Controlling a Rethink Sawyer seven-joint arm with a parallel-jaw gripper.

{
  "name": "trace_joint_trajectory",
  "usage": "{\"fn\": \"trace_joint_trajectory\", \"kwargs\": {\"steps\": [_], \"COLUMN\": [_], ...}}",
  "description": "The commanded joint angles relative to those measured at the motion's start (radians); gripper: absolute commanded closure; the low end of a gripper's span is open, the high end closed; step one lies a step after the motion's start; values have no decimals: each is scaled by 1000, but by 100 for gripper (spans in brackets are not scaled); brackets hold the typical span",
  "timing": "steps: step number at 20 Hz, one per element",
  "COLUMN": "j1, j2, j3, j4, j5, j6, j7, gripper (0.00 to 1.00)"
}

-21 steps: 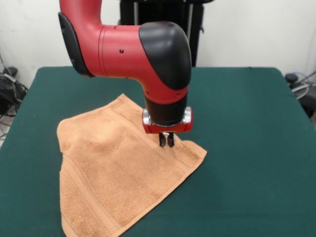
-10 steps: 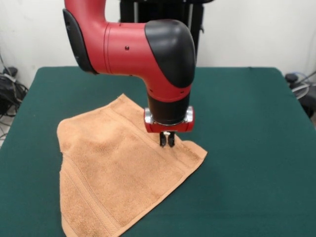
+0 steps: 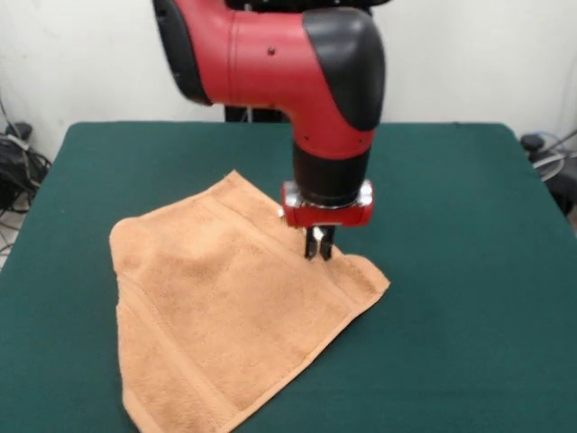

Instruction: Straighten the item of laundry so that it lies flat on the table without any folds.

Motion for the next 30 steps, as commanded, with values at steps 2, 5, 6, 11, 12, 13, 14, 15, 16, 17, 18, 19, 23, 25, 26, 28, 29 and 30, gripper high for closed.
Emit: {"fn": "trace_joint_trajectory", "kwargs": {"steps": [2, 5, 6, 11, 12, 13, 14, 15, 16, 17, 18, 19, 23, 25, 26, 28, 29, 30], "j1": [65, 82, 88, 97, 99, 101, 103, 103, 103, 103, 103, 105, 107, 114, 123, 140, 145, 151], "j2": [-40, -69, -78, -82, -81, -83, -84, -84, -85, -86, -86, -91, -104, -108, -110, -112, -113, -117], "j3": [-17, -35, -40, -47, -48, -50, -52, -52, -51, -51, -51, -53, -52, -52, -55, -61, -63, -67], "j4": [172, 198, 208, 227, 228, 230, 232, 235, 239, 238, 239, 243, 278, 298, 309, 328, 335, 339], "j5": [72, 97, 103, 133, 139, 142, 146, 150, 154, 159, 163, 167, 181, 183, 187, 195, 203, 208], "j6": [-75, -69, -68, -81, -82, -83, -82, -85, -87, -83, -81, -79, -101, -125, -134, -155, -160, -160], "j7": [301, 303, 305, 293, 291, 288, 287, 285, 284, 282, 279, 278, 283, 291, 298, 312, 317, 319], "gripper": [100, 100, 100, 100, 100, 100, 100, 100, 100, 100, 100, 100, 100, 100, 100, 100, 100, 100]}}
